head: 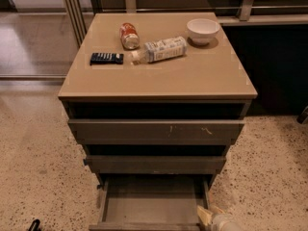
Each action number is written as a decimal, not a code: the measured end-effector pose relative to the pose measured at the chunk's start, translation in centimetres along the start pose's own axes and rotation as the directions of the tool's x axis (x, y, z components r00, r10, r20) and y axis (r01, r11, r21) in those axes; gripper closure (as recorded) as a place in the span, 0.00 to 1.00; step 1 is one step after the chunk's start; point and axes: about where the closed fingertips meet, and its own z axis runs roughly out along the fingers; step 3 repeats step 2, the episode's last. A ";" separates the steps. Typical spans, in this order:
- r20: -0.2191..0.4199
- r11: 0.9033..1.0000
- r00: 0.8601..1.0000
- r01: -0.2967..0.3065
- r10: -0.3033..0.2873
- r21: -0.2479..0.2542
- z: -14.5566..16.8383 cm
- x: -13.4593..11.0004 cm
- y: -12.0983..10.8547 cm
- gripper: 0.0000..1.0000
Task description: Open bottom drawer
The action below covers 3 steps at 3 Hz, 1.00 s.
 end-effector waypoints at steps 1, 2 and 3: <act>0.000 1.000 1.000 0.000 0.000 0.000 0.0 0.0 0.0 0.00; 0.000 1.000 1.000 0.000 0.000 0.000 0.0 0.0 0.0 0.00; 0.000 1.000 1.000 0.000 0.000 0.000 0.0 0.0 0.0 0.00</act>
Offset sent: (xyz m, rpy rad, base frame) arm 0.0000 0.0000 0.0000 0.0000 0.0000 0.0000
